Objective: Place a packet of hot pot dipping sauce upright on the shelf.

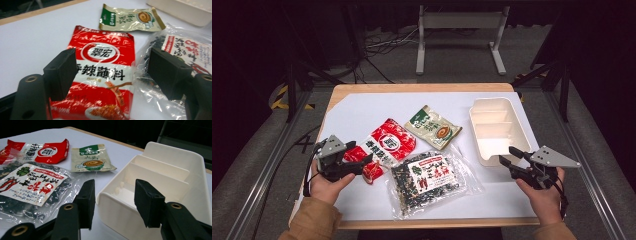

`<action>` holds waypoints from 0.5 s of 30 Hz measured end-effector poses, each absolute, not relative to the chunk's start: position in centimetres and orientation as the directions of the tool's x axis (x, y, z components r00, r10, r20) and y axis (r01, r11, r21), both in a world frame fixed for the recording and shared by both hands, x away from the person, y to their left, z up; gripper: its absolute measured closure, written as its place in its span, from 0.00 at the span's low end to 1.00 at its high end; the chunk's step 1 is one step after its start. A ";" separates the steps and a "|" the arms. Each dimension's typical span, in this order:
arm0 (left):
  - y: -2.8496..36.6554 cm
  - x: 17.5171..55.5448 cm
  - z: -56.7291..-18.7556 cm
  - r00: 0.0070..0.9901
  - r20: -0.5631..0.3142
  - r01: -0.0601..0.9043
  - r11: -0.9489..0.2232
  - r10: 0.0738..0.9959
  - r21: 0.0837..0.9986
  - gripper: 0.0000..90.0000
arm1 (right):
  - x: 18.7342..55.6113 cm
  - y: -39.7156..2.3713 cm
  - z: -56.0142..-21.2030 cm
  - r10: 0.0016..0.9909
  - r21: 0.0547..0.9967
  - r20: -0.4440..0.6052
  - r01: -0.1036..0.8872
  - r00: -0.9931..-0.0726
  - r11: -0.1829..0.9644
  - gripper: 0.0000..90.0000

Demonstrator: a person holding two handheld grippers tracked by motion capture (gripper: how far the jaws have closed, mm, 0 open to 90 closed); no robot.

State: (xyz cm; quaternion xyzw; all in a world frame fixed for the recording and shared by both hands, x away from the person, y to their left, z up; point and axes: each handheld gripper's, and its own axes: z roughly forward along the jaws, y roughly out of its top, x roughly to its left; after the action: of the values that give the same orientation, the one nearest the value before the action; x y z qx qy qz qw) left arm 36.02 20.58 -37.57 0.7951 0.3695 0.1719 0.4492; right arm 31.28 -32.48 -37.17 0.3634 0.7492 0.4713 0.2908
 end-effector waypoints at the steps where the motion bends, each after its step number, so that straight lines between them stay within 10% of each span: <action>1: 20.6 36.0 -37.6 0.668 -0.059 0.433 -0.323 0.742 0.841 0.25 | 31.3 -32.5 -37.2 0.819 0.917 -0.093 0.270 -0.567 0.292 0.57; 15: 16.0 39.7 -35.6 0.729 -0.060 0.439 -0.400 0.682 0.805 0.24 | 31.3 -32.6 -37.1 0.814 0.913 -0.095 0.277 -0.573 0.301 0.54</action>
State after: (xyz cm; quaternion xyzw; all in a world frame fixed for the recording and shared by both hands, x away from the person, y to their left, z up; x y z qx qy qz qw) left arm 39.68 15.99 -35.56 0.8246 0.3399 0.1411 0.4297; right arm 31.27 -32.61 -37.14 0.3619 0.7535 0.4676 0.2875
